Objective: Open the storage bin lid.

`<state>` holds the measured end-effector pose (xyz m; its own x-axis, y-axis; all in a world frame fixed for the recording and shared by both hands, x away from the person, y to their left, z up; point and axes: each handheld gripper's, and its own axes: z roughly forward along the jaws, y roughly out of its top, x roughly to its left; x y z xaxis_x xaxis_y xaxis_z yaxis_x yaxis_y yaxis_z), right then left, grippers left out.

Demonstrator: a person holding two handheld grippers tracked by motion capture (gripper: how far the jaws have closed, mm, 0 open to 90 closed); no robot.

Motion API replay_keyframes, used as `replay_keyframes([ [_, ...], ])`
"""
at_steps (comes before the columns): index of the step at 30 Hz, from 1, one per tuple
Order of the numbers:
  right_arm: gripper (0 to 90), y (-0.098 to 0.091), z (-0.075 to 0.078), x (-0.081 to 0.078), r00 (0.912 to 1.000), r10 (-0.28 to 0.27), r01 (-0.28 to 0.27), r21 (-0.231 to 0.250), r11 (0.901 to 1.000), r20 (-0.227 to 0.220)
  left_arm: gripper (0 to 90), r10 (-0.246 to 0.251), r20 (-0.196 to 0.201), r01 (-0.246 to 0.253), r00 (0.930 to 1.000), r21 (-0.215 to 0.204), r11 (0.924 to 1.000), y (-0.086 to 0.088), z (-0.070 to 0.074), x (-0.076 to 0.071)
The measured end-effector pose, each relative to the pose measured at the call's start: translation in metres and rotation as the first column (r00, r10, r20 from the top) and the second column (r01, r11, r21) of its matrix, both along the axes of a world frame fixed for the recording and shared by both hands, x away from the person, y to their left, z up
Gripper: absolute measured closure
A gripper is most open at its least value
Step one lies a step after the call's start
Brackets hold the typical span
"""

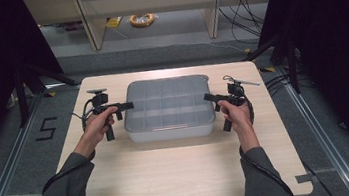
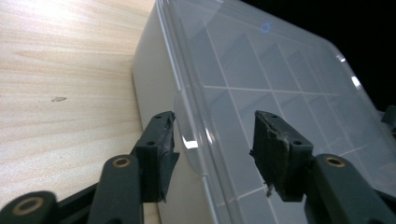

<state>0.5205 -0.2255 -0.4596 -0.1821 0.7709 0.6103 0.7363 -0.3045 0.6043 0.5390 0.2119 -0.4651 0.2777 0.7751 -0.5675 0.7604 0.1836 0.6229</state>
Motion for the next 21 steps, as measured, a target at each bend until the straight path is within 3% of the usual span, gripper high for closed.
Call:
replay_keyframes([
  [1, 52.3, -0.001, -0.005, 0.003, 0.9983, 0.019, -0.016, -0.042, 0.9990, 0.054, 51.1, 0.003, 0.014, -0.003, 0.9999, 0.013, 0.9999, 0.000, 0.000, 0.000],
  [2, 52.3, -0.001, -0.005, 0.003, 0.9983, 0.019, -0.016, -0.042, 0.9990, 0.054, 51.4, 0.003, 0.014, -0.003, 0.9999, 0.013, 0.9999, 0.000, 0.000, 0.000],
  [3, 53.1, 0.004, 0.000, 0.000, 0.9996, -0.011, 0.011, -0.025, 0.9996, 0.025, 51.6, 0.009, 0.012, -0.009, 0.9999, 0.015, 0.9998, -0.001, 0.001, -0.001],
  [8, 55.5, 0.006, 0.002, -0.003, 0.9993, -0.037, 0.038, -0.027, 0.9989, 0.009, 52.8, 0.014, 0.021, -0.014, 0.9997, 0.020, 0.9997, -0.002, 0.003, -0.004],
  [10, 55.7, 0.006, 0.004, -0.005, 0.9982, -0.052, 0.053, -0.009, 0.9986, 0.031, 53.1, 0.013, 0.026, -0.014, 0.9996, 0.025, 0.9996, -0.002, 0.005, -0.005],
  [11, 55.7, 0.006, 0.006, -0.007, 0.9976, -0.054, 0.055, -0.020, 0.9983, 0.044, 53.5, 0.016, 0.044, -0.018, 0.9989, 0.032, 0.9993, -0.002, 0.007, -0.007],
  [14, 57.4, 0.005, 0.006, -0.008, 0.9966, -0.057, 0.059, -0.029, 0.9979, 0.060, 56.0, 0.020, 0.042, -0.022, 0.9989, 0.027, 0.9994, -0.001, 0.010, -0.008],
  [16, 61.4, 0.004, 0.007, -0.011, 0.9957, -0.069, 0.069, -0.007, 0.9976, 0.062, 56.4, 0.029, 0.048, -0.030, 0.9984, 0.020, 0.9994, 0.000, 0.012, -0.010],
  [17, 63.0, 0.002, 0.008, -0.013, 0.9959, -0.065, 0.063, 0.025, 0.9977, 0.062, 56.4, 0.031, 0.051, -0.031, 0.9982, 0.010, 0.9995, 0.001, 0.014, -0.011],
  [18, 65.0, 0.000, 0.009, -0.014, 0.9938, -0.065, 0.059, 0.061, 0.9964, 0.090, 57.1, 0.033, 0.055, -0.033, 0.9979, 0.001, 0.9994, 0.002, 0.015, -0.012],
  [21, 66.0, 0.001, 0.017, -0.017, 0.9901, -0.069, 0.065, 0.037, 0.9972, 0.122, 59.3, 0.036, 0.073, -0.035, 0.9967, -0.005, 0.9994, 0.003, 0.022, -0.016],
])
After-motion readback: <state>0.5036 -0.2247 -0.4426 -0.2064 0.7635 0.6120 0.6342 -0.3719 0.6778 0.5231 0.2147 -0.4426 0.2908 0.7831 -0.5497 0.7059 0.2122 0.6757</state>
